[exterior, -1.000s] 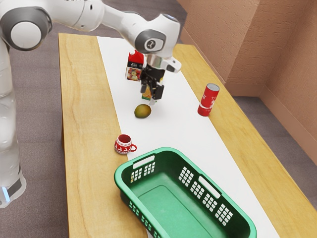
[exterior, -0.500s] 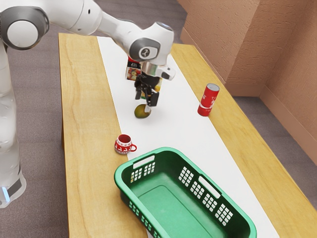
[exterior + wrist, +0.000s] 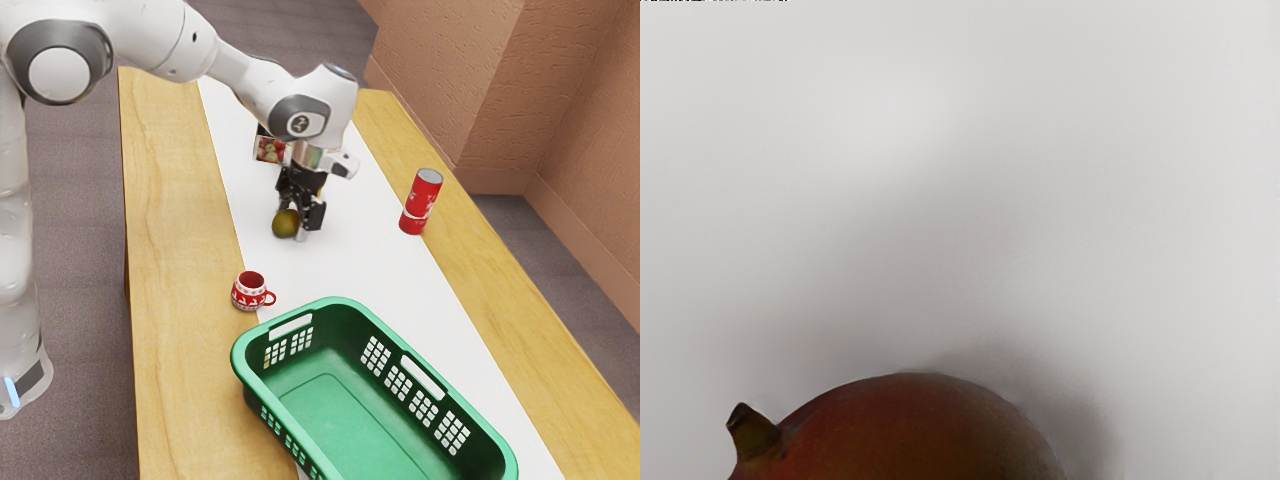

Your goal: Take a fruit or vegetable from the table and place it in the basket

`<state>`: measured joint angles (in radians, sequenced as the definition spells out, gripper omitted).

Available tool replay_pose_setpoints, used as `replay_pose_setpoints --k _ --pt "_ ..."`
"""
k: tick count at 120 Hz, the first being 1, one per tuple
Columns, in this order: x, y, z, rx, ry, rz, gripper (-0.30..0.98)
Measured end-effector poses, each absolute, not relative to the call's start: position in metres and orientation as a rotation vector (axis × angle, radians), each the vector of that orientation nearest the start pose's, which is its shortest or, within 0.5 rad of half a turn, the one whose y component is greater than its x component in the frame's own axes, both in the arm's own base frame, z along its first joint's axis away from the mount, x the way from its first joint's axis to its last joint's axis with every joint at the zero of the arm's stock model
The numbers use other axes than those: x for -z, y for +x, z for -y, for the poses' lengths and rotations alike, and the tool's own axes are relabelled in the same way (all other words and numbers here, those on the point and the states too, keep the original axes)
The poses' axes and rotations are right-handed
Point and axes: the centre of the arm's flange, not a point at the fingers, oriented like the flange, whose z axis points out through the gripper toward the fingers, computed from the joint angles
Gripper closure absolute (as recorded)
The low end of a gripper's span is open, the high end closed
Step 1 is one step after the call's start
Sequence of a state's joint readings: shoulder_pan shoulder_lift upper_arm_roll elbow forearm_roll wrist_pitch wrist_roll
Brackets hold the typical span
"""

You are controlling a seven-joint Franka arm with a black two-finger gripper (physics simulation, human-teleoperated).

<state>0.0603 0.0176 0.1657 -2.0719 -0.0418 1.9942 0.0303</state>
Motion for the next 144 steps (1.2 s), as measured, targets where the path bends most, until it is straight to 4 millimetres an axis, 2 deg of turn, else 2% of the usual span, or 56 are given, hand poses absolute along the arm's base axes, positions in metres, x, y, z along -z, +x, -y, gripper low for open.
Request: replay_pose_setpoints --k 12,28,39,66,74,80,88,91,93,101,108,115,121,133,144 --pt "-0.408 0.531 -0.11 -0.151 -3.166 0.322 0.05" --pt "-0.406 0.533 -0.108 -0.148 -3.164 0.317 0.2" --pt "-0.407 0.533 -0.114 -0.139 -3.16 0.332 0.34" --pt "-0.416 0.53 -0.137 -0.13 -3.144 0.391 0.41" --pt "-0.426 0.53 -0.141 -0.123 -3.139 0.4 0.41" --pt "-0.442 0.529 -0.143 -0.104 -3.139 0.403 0.41" --pt "-0.489 0.517 -0.138 -0.019 -3.142 0.396 0.42" --pt "-0.509 0.511 -0.127 0.015 -3.143 0.37 0.43" --pt "-0.522 0.509 -0.113 0.036 -3.145 0.331 0.43" --pt "-0.572 0.491 -0.024 0.106 -3.15 0.081 0.43" --pt "-0.595 0.469 0.034 0.115 -3.151 -0.086 0.43" --pt "-0.604 0.446 0.077 0.093 -3.152 -0.218 0.43" --pt "-0.606 0.43 0.105 0.06 -3.148 -0.31 0.43" --pt "-0.6 0.412 0.149 -0.011 -3.132 -0.434 0.43" --pt "-0.588 0.404 0.183 -0.074 -3.115 -0.511 0.43"
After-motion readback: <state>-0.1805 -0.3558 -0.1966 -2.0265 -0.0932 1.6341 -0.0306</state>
